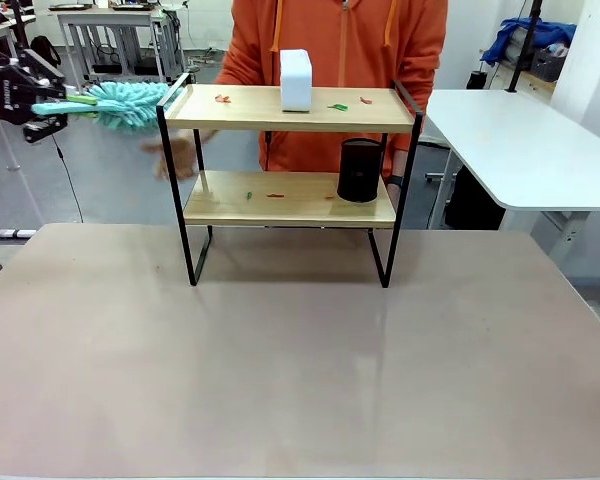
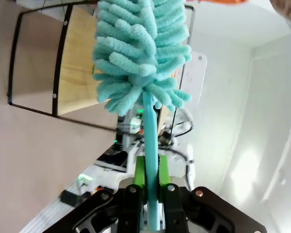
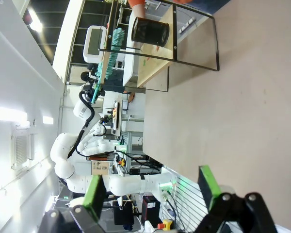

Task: Clean the shelf.
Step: Pick up the Duster from the human, then clean the specific tier of the Shelf with the Duster once objects are removed.

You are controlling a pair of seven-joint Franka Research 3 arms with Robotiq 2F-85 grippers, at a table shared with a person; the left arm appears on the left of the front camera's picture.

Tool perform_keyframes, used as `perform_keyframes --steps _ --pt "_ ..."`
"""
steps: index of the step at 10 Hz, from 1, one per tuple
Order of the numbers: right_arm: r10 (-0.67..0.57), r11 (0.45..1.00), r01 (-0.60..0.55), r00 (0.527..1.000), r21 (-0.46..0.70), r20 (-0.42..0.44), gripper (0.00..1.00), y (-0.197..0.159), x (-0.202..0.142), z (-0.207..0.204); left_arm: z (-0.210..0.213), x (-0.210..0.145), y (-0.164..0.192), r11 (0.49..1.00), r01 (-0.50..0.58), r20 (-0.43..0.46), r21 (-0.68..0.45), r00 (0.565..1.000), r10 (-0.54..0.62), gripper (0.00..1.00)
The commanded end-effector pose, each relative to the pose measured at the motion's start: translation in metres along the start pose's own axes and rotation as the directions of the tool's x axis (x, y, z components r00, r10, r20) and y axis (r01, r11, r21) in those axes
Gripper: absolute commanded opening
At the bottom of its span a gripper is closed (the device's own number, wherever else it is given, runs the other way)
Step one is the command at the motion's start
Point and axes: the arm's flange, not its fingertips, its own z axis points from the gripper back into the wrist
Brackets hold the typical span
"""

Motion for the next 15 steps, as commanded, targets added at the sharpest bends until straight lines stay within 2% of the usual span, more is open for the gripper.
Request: perform_keyframes --steps 1,2,3,4,5,6,7,8,15 --pt "0.025 1.0 -0.025 1.0 0.001 -0.001 1.0 0.001 0.0 0.001 0.048 -0.059 0.005 0.958 0.271 -0.069 0.092 0.962 -0.265 0.0" --pt "0.025 1.0 -0.025 1.0 0.001 -0.001 1.0 0.001 0.0 0.001 0.07 -0.087 0.017 0.912 0.375 -0.122 0.169 0.926 -0.358 0.0" --pt "0.025 1.0 -0.025 1.0 0.001 -0.001 1.0 0.001 0.0 0.001 0.084 -0.112 0.033 0.87 0.432 -0.16 0.238 0.901 -0.403 0.0" --pt "0.025 1.0 -0.025 1.0 0.001 -0.001 1.0 0.001 0.0 0.001 0.089 -0.132 0.052 0.813 0.462 -0.128 0.355 0.885 -0.447 0.0" --pt "0.025 1.0 -0.025 1.0 0.001 -0.001 1.0 0.001 0.0 0.001 0.088 -0.151 0.067 0.79 0.467 -0.147 0.397 0.882 -0.448 0.0" --pt "0.025 1.0 -0.025 1.0 0.001 -0.001 1.0 0.001 0.0 0.001 0.08 -0.162 0.079 0.768 0.458 -0.102 0.448 0.879 -0.465 0.0" --pt "0.025 1.0 -0.025 1.0 0.001 -0.001 1.0 0.001 0.0 0.001 0.071 -0.16 0.085 0.767 0.433 -0.023 0.473 0.877 -0.481 0.0" --pt "0.025 1.0 -0.025 1.0 0.001 -0.001 1.0 0.001 0.0 0.001 0.106 -0.15 0.069 0.785 0.471 -0.183 0.402 0.882 -0.435 0.08" --pt "0.025 1.0 -0.025 1.0 0.001 -0.001 1.0 0.001 0.0 0.001 0.106 -0.15 0.069 0.785 0.471 -0.183 0.402 0.882 -0.435 0.08"
